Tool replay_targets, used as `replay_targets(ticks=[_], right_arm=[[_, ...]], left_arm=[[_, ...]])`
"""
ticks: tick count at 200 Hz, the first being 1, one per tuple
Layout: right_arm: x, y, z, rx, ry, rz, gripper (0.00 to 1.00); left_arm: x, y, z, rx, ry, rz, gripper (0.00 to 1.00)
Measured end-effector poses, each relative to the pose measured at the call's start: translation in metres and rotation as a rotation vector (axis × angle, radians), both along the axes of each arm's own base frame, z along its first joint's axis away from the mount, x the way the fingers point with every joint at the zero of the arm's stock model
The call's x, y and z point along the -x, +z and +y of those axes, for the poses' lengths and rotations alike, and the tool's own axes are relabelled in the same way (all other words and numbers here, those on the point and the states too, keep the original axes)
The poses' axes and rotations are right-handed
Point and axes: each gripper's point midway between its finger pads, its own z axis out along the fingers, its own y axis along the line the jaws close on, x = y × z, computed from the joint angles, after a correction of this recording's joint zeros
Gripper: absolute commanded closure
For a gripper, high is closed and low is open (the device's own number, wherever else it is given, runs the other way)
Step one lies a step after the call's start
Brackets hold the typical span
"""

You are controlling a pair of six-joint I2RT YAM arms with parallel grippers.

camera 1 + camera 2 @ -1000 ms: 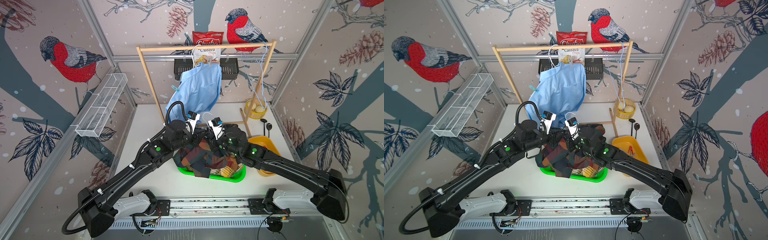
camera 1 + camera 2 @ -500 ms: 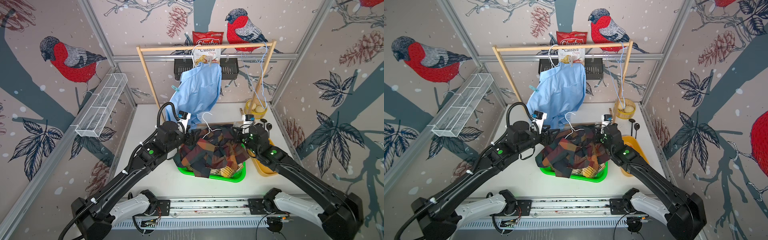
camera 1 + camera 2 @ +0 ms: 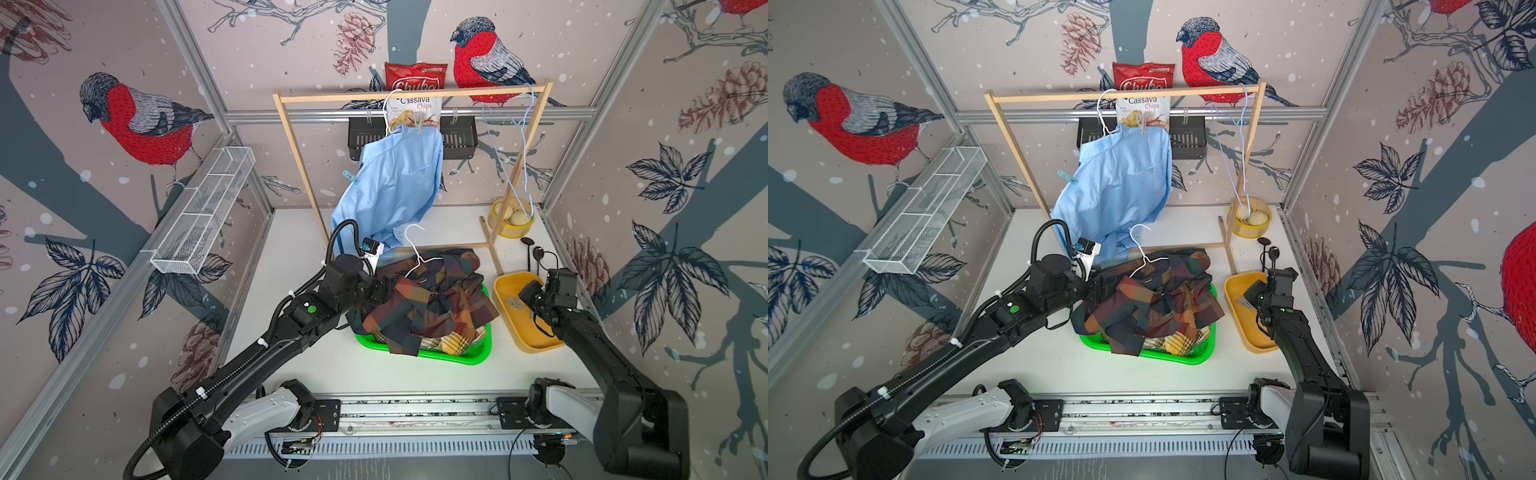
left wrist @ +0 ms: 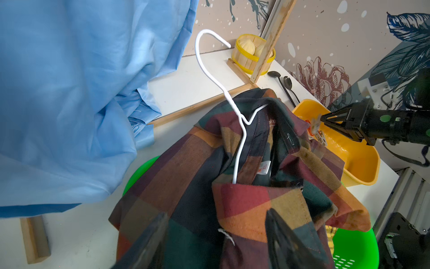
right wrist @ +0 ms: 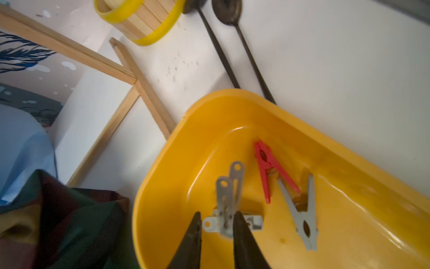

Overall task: Remove the clothespins securing long-sleeve shirts to the hanger
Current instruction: Place the clamp in the storage box, then remove the long-sleeve shirt from the hanger.

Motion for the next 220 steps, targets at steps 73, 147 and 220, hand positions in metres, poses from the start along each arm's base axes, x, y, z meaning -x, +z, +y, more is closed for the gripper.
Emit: replay_targets(ticks=[73,147,220], right_arm=[[-0.025,0.082,0.078,0.072,0.218,-0.203,0.3],[-0.025,0.172,0.279,0.245,0.704,-0.42,0.17],[-0.05,0.139,0.335,0.347,0.799,-0.351,0.17]], left_arm=[[0.004,-0.011,0.002,-0.006,-0.008,0.002,0.34],[0.008,-0.02,0.007,-0.015,-0.002,0.007,0.34],[0.014,-0.036,0.014,-0.033,0.006,0.019,0.34]])
